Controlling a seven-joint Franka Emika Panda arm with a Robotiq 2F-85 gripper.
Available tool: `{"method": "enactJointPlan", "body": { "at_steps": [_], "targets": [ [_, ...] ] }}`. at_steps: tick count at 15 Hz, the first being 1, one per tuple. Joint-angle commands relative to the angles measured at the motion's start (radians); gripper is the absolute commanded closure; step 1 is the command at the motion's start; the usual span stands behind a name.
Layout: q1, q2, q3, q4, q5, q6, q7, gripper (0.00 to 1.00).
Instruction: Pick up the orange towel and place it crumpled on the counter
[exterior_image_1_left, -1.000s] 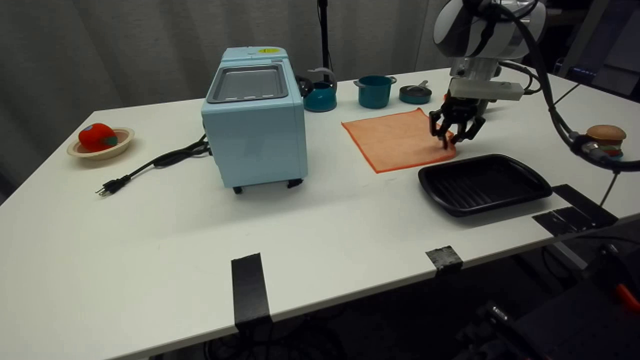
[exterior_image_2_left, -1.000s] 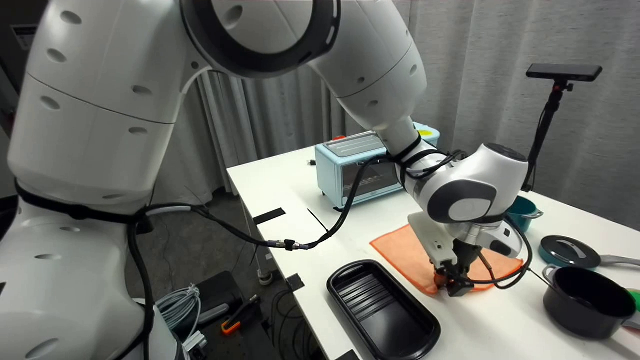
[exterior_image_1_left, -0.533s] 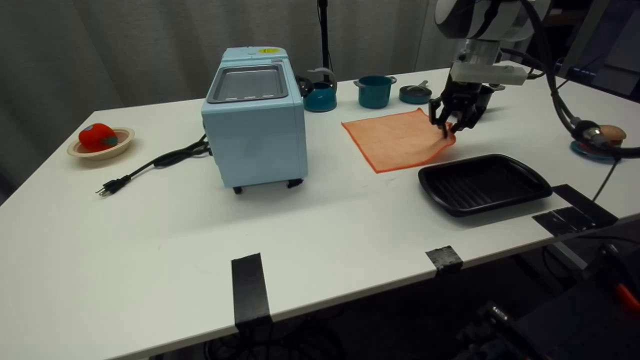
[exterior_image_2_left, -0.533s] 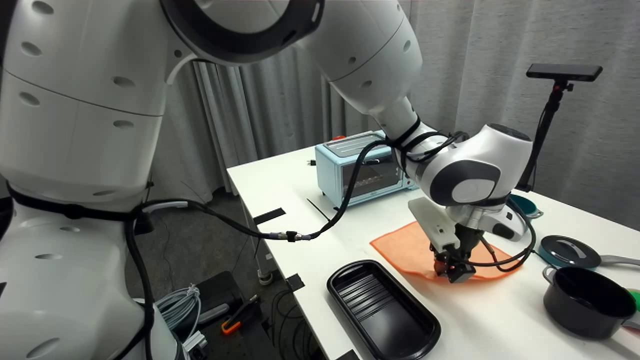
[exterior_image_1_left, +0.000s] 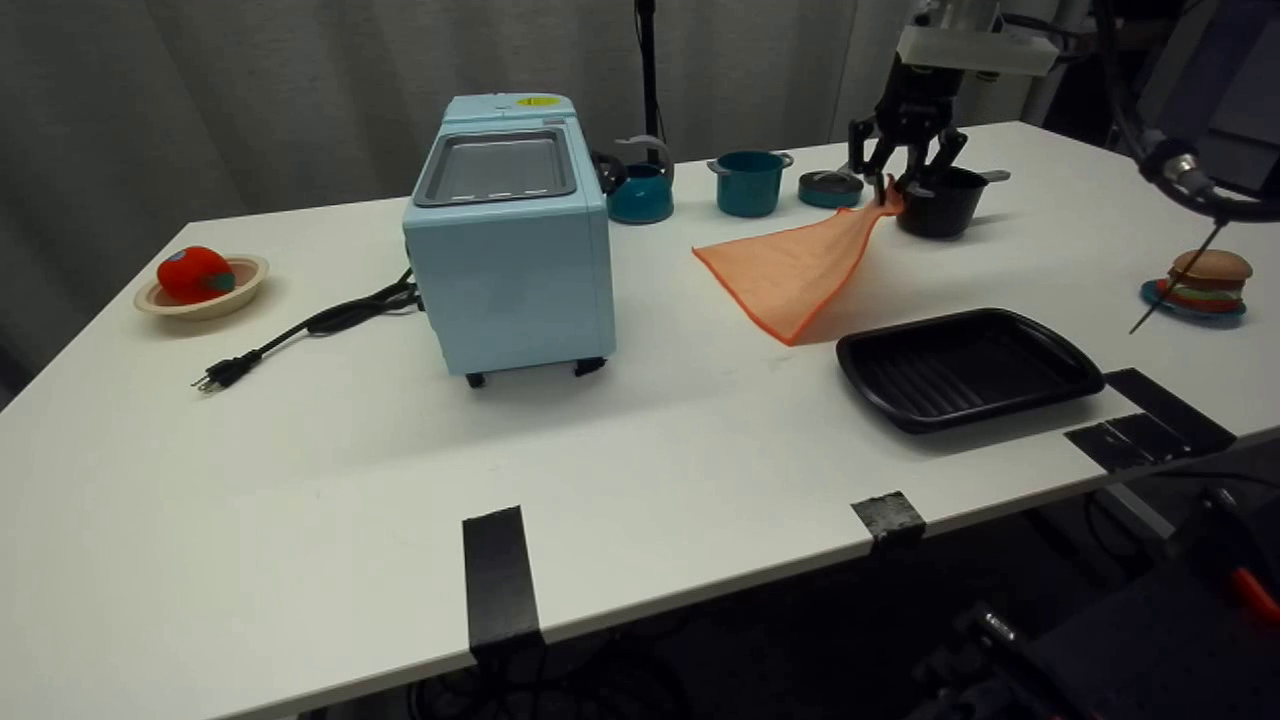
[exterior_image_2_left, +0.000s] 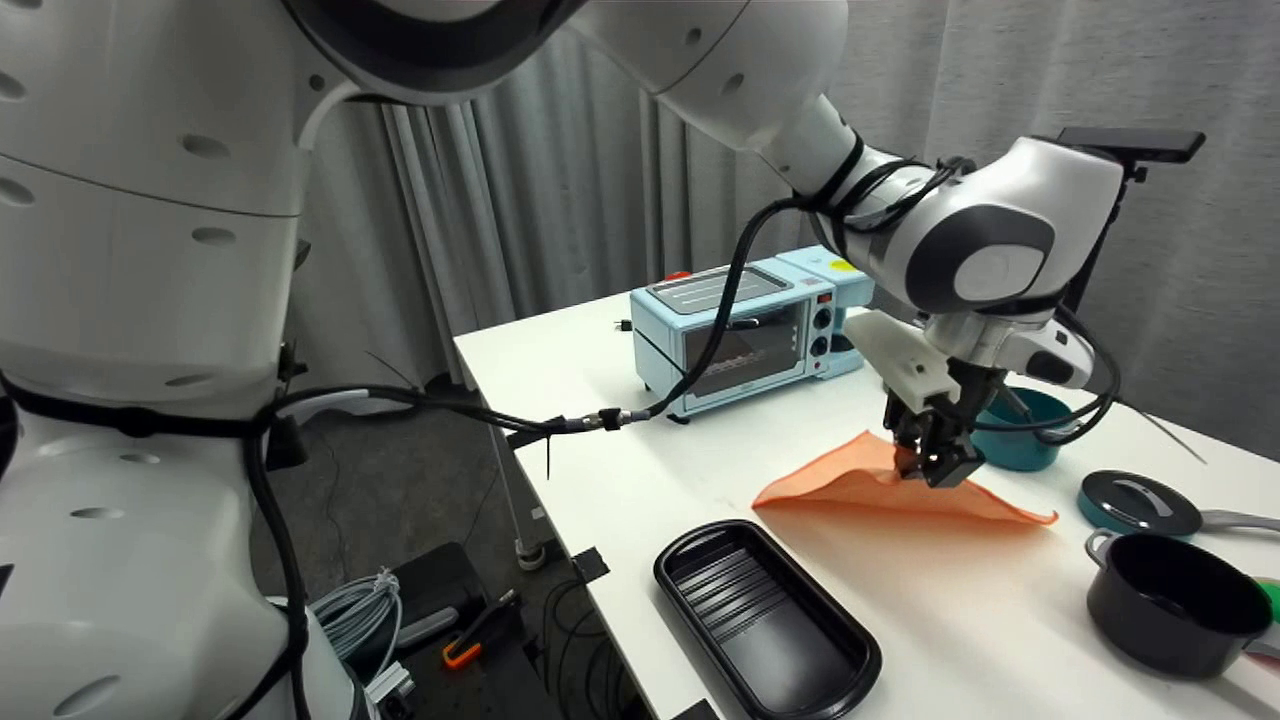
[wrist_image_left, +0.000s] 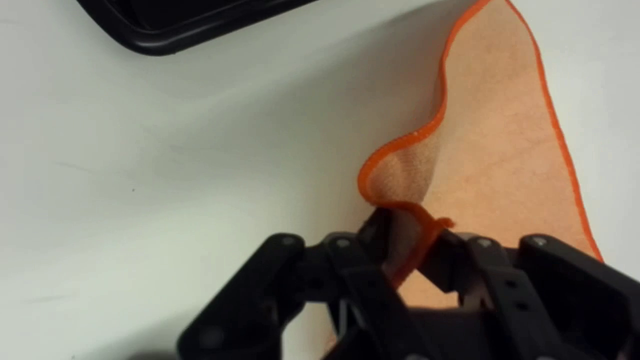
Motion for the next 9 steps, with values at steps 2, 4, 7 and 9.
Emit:
{"method": "enactJointPlan", "body": {
  "at_steps": [2,4,7,9],
  "targets": [
    [0.003,0.021,-0.007,0.144,0.011,-0.073,0.076,0.97],
    [-0.007,0.035,-0.004,0.2,0.03,-0.115,0.093,0.97],
    [-0.003,0.04,-0.007,0.244,0.02,-0.122,0.112,0.97],
    [0.007,0.053,-0.015,0.266,-0.004,-0.093,0.125,0.97]
  ]
}}
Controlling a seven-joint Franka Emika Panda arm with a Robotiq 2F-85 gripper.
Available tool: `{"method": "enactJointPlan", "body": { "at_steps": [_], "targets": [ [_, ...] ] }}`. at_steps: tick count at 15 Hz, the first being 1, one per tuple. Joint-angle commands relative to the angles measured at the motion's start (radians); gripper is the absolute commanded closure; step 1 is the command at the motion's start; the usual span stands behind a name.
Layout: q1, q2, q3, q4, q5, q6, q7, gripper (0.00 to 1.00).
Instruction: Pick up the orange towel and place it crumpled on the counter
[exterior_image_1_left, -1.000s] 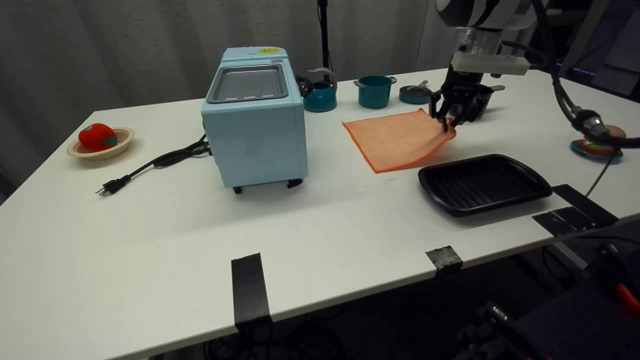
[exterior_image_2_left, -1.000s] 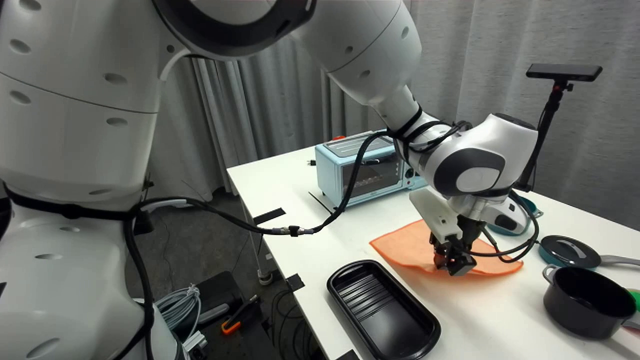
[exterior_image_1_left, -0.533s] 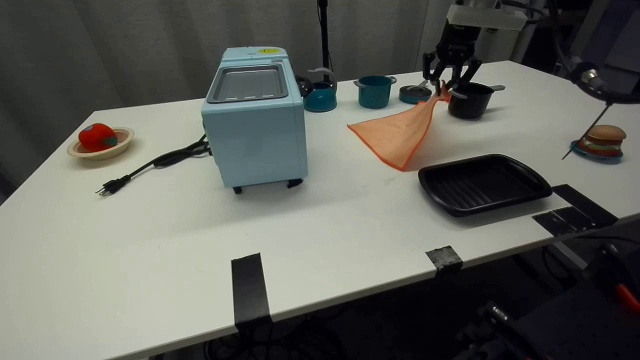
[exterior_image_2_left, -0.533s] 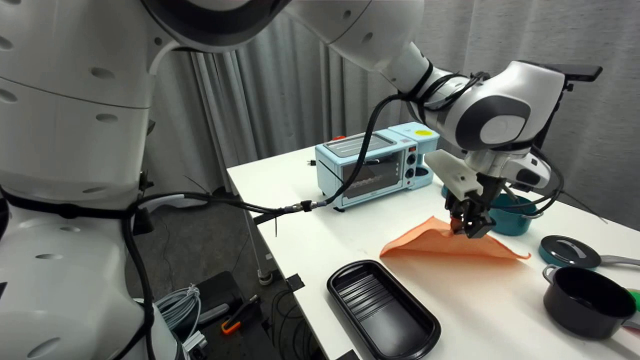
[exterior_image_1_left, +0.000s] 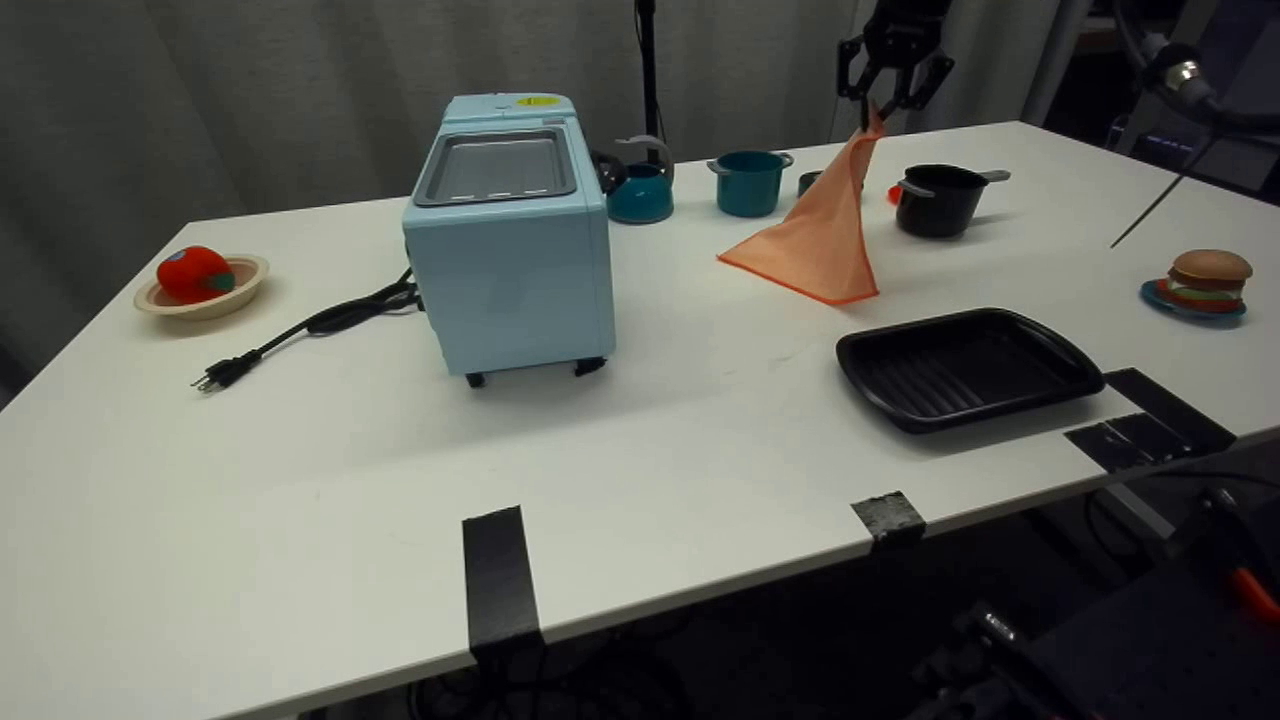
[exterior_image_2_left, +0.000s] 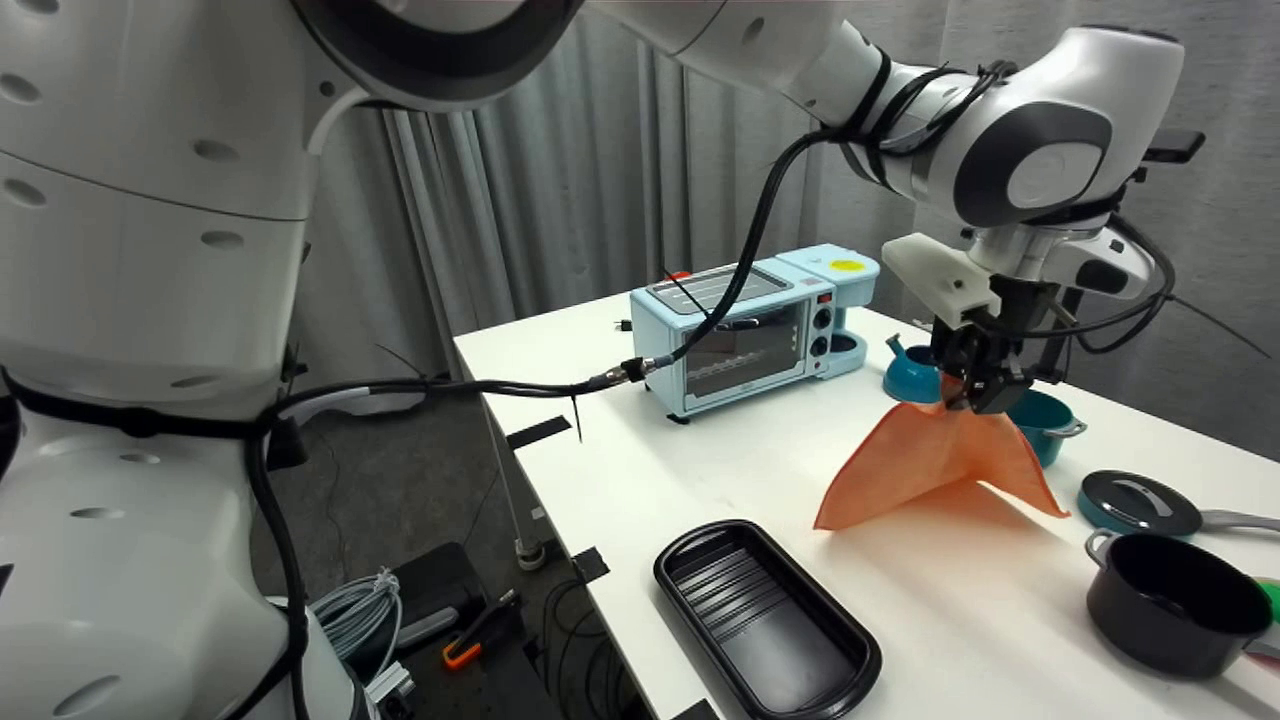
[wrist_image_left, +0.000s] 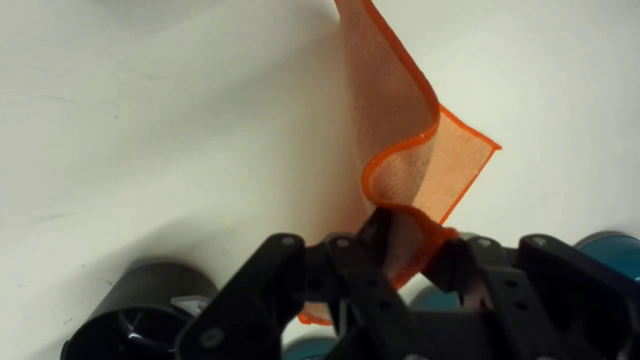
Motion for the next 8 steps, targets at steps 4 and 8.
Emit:
{"method": "enactJointPlan", "body": {
  "at_steps": [4,8],
  "targets": [
    [-0.006,0.086,-0.013,0.149,0.017,-0.052,0.089,0.97],
    [-0.02,0.09,-0.009,0.176,0.041,-0.044,0.123,0.97]
  ]
}}
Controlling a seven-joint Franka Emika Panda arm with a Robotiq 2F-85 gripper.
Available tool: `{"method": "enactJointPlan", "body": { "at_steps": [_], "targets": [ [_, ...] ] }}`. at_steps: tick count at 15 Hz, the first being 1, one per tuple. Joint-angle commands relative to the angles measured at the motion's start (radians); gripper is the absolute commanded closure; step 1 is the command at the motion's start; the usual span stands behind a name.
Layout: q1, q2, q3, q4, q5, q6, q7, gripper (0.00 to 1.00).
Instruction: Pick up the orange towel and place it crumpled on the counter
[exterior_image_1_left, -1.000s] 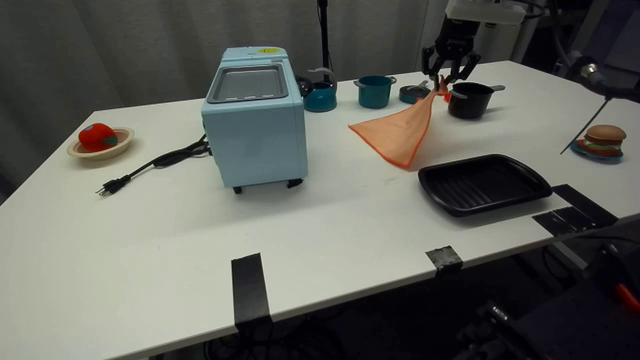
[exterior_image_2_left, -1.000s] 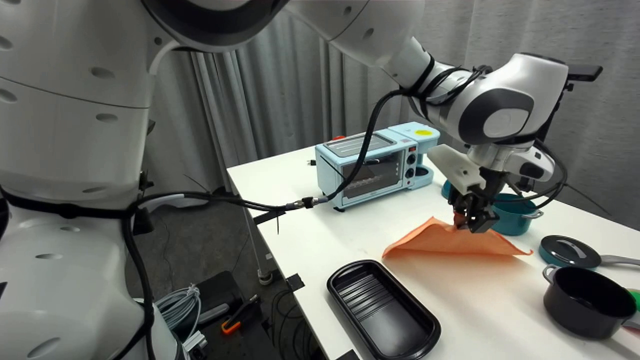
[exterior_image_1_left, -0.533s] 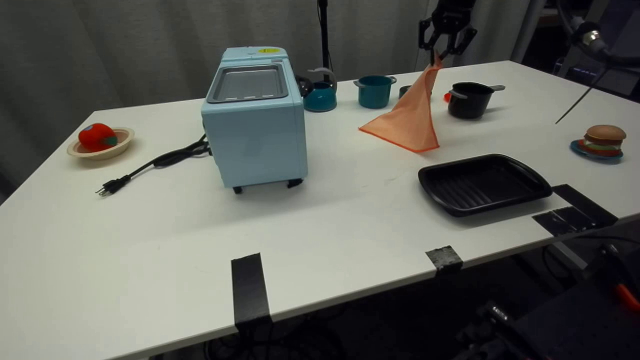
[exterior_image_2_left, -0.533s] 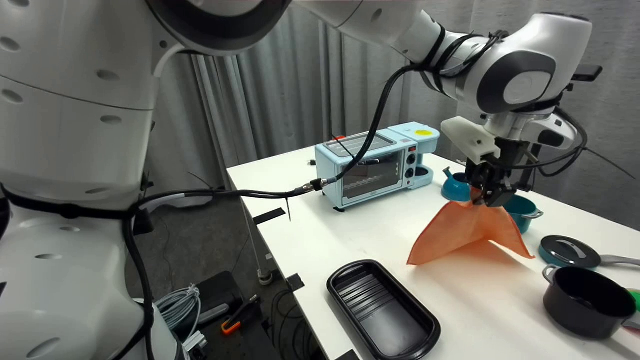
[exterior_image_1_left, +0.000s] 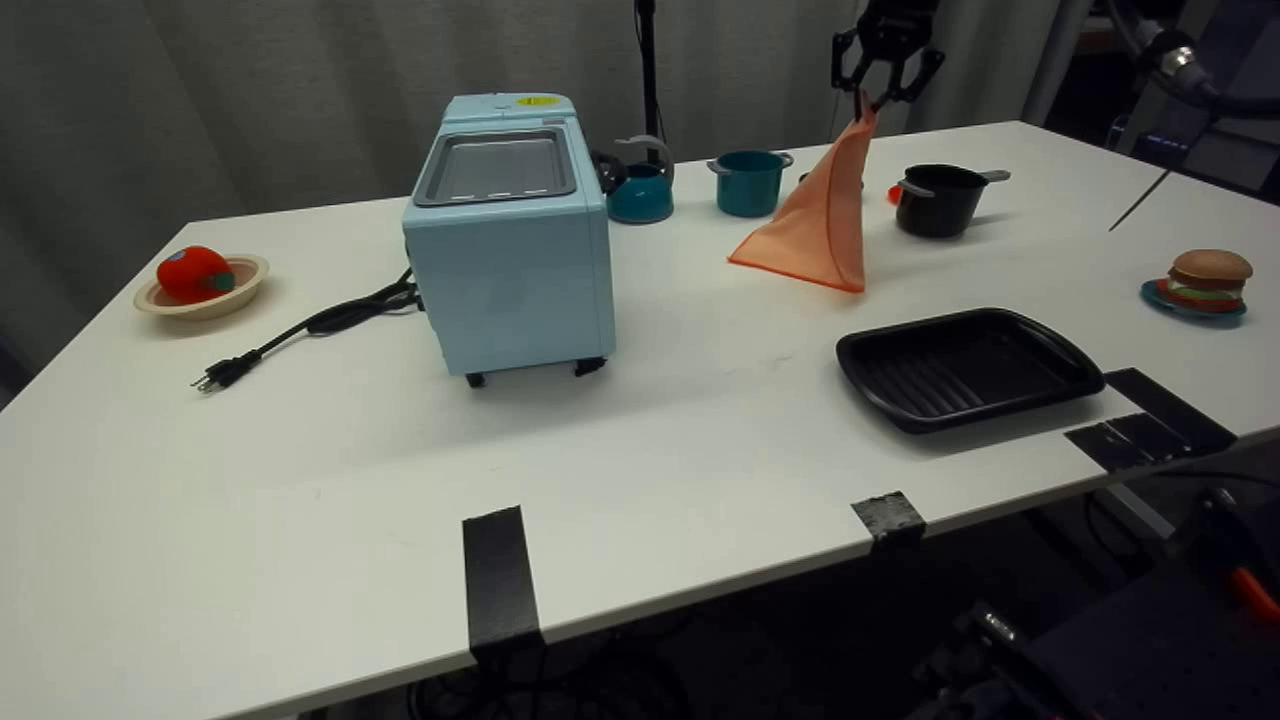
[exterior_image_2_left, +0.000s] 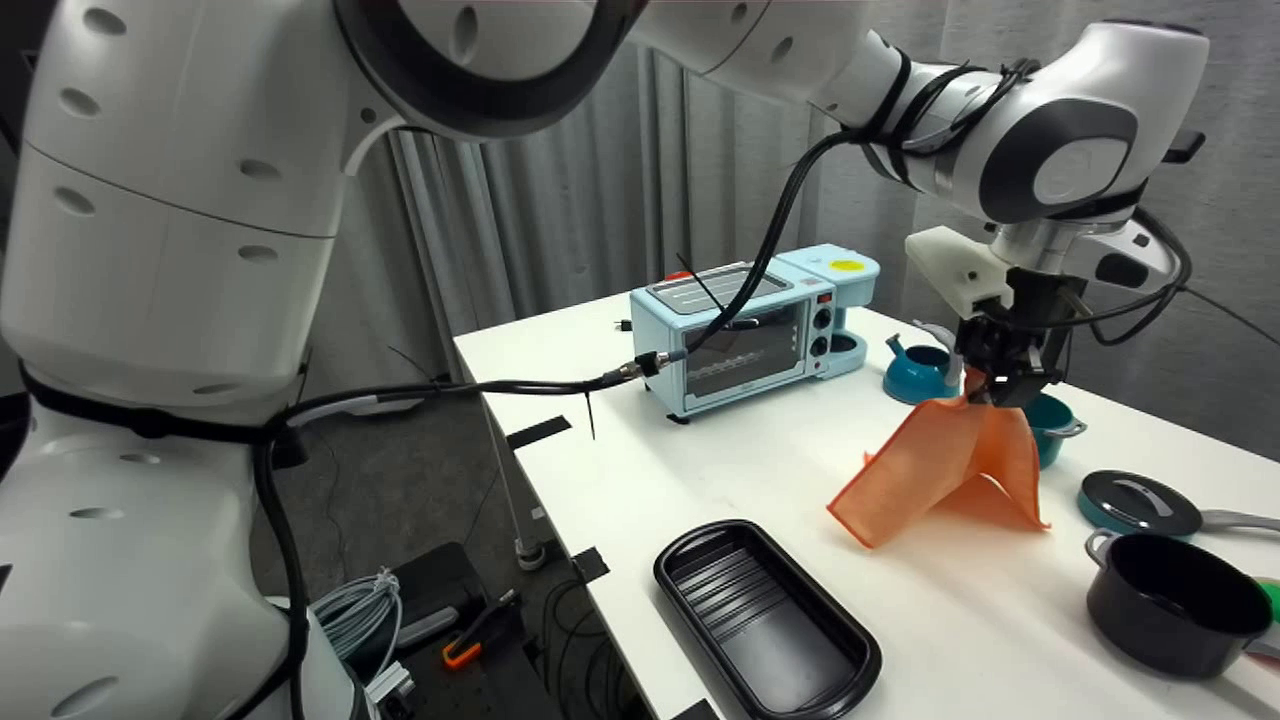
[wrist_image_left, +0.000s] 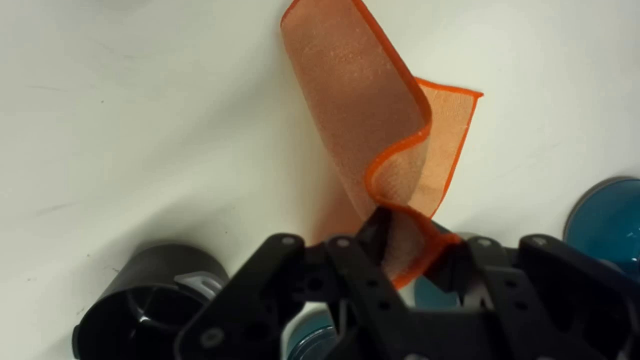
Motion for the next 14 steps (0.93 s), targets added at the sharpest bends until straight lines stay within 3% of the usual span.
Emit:
{"method": "enactJointPlan", "body": {
  "at_steps": [1,8,14],
  "targets": [
    [-0.021,0.018,-0.002,0.072,0.045,-0.026,0.025,0.97],
    [-0.032,0.025,0.001,0.105,0.088,0.007,0.062,0.97],
    [-0.028,0.033,0.002,0.101,0.115,0.184,0.042,0.97]
  ]
}}
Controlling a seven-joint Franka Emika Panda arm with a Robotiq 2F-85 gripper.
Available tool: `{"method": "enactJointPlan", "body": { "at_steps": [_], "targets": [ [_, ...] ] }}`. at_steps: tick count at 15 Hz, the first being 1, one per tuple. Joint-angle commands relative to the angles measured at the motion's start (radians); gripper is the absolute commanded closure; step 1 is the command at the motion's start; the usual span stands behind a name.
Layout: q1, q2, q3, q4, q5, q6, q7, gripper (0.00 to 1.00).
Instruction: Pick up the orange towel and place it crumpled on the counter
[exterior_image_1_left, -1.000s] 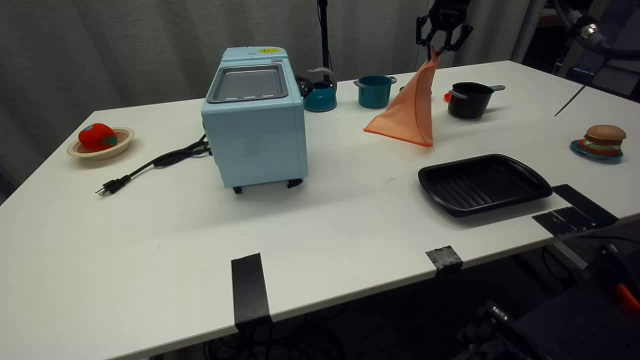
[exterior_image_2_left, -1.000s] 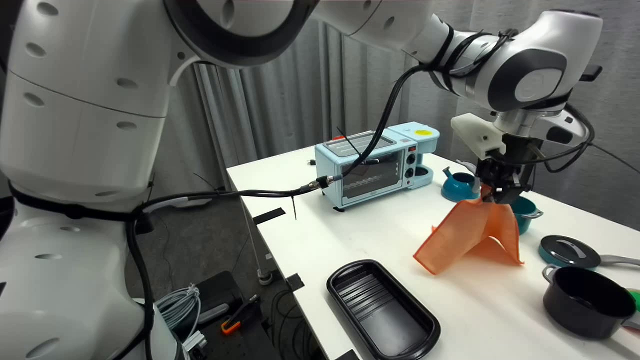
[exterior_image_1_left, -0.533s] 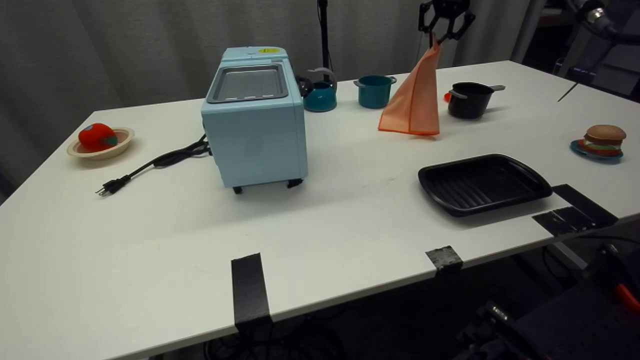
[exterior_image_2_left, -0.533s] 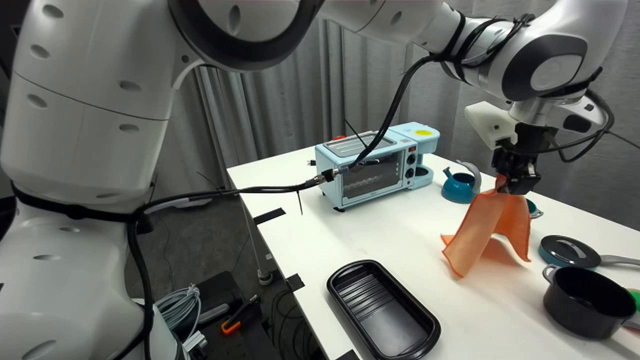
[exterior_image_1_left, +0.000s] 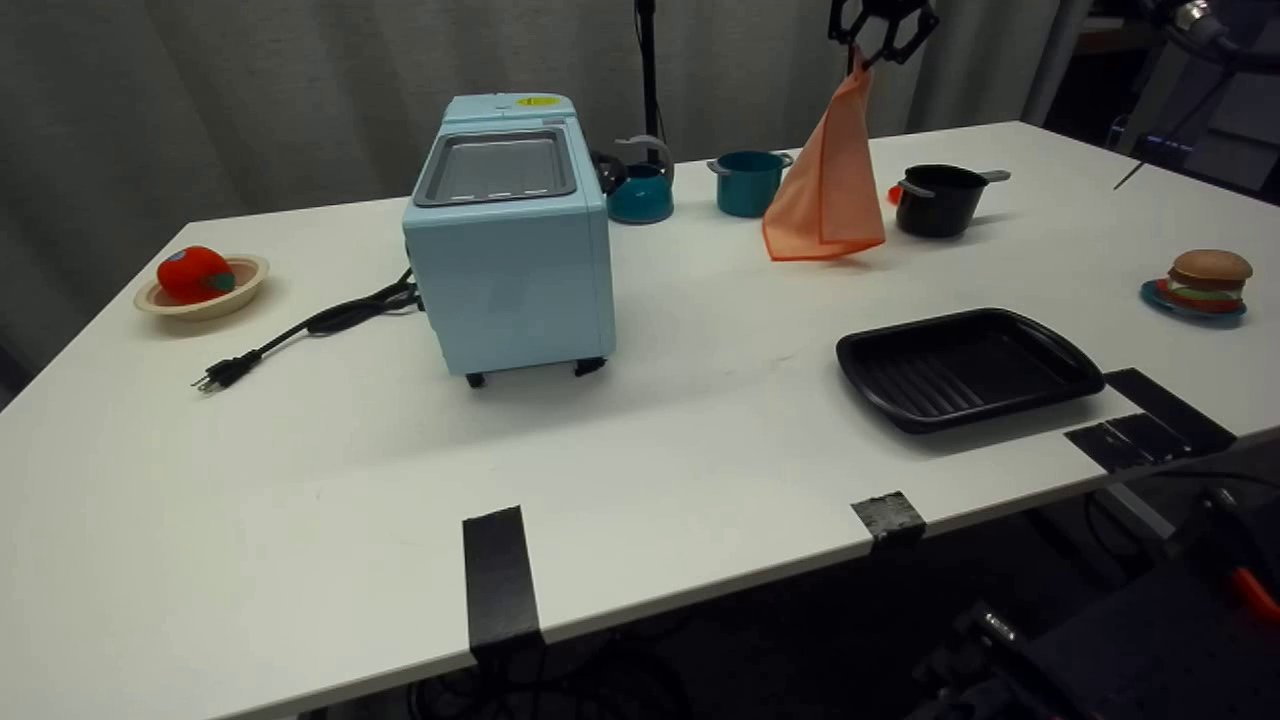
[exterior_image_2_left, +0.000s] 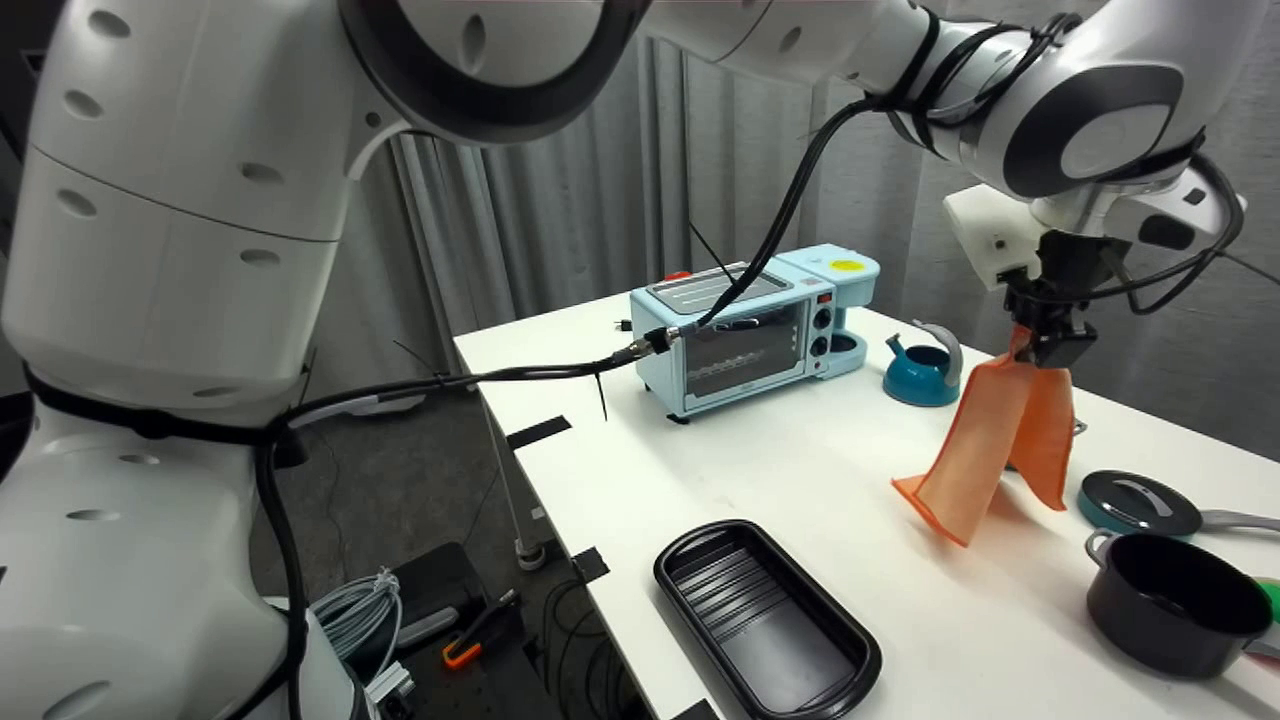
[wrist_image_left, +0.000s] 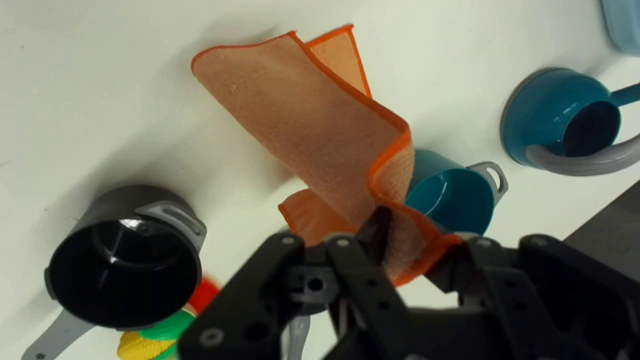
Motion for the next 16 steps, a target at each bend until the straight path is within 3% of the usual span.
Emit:
{"method": "enactJointPlan", "body": {
  "at_steps": [1,4,5,11,16],
  "targets": [
    [-0.013,0.025,0.013,0.029,0.038,0.1,-0.012,0.97],
    [-0.007,0.034,0.008,0.024,0.026,0.198,-0.007,0.97],
    [0.033,-0.143,-0.003,-0.163,0.004,0.241,0.016,0.97],
    [0.104,-0.354,-0.005,-0.39,-0.045,0.431,0.025,0.97],
    [0.1,-0.363,0.05,-0.477,0.051,0.332,-0.045,0.97]
  ]
}}
